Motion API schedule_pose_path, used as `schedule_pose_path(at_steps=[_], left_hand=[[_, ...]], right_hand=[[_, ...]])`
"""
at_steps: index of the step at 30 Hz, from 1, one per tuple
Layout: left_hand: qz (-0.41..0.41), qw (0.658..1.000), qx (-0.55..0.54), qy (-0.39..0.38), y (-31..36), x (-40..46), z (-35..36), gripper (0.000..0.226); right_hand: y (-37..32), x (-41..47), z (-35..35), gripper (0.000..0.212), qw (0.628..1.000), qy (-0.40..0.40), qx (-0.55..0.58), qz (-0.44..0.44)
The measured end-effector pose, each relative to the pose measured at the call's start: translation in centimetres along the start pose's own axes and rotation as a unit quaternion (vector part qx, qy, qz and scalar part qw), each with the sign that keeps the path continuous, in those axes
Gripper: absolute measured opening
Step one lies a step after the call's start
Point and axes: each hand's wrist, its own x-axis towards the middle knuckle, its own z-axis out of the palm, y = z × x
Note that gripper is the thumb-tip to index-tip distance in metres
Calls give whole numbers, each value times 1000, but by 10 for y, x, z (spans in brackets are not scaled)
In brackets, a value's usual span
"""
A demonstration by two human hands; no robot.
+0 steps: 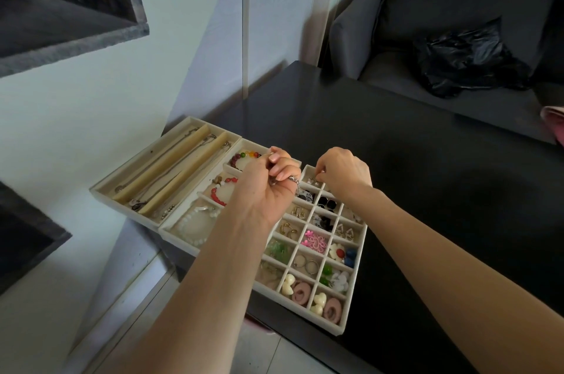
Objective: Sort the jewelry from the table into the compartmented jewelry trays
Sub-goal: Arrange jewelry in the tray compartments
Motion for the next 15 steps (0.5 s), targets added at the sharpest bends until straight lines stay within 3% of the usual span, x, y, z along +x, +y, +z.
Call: schedule_pose_path(at_steps=[15], left_hand=[[1, 1000, 4, -3, -1, 1, 0, 36]], right_hand=[[3, -1, 7, 13, 999, 10, -16, -31]])
